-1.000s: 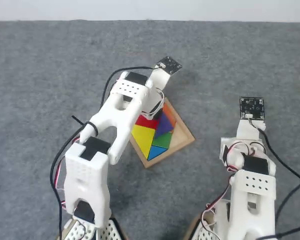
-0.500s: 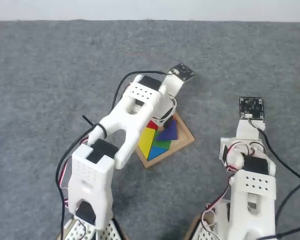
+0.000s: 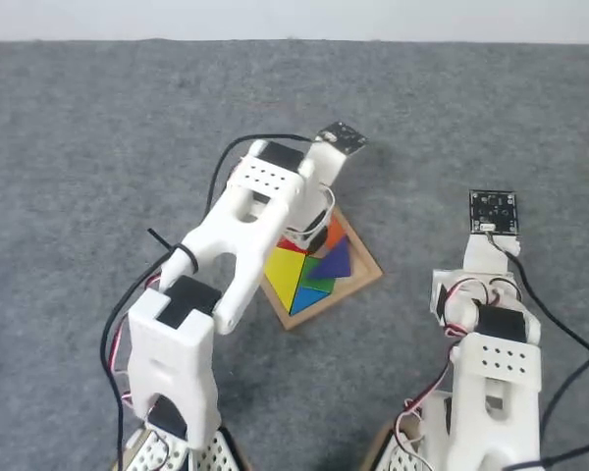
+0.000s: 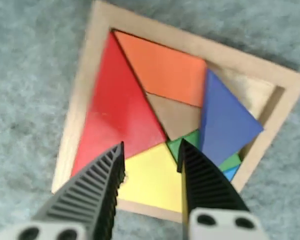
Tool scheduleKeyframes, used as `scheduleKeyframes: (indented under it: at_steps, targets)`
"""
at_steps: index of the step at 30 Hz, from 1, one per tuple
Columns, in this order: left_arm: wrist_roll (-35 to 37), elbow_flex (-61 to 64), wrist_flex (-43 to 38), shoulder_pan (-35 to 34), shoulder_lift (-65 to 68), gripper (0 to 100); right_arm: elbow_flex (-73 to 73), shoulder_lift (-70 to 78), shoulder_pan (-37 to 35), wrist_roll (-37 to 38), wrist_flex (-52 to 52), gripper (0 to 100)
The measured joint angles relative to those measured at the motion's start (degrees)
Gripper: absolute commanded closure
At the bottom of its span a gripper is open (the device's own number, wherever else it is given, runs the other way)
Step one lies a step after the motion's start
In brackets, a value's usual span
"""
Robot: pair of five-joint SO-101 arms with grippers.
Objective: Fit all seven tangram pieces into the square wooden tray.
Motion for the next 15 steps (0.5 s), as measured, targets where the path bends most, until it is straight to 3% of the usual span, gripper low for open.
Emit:
scheduleKeyframes:
  at_steps: [10, 15]
  targets:
    - [1.93, 3.6, 0.09, 7.56, 0.0, 83, 0.0, 0.0, 0.0, 0.0, 0.0, 99.0]
    - [1.93, 3.6, -1.14, 7.82, 0.0, 83, 0.0, 0.0, 0.0, 0.0, 0.0, 99.0]
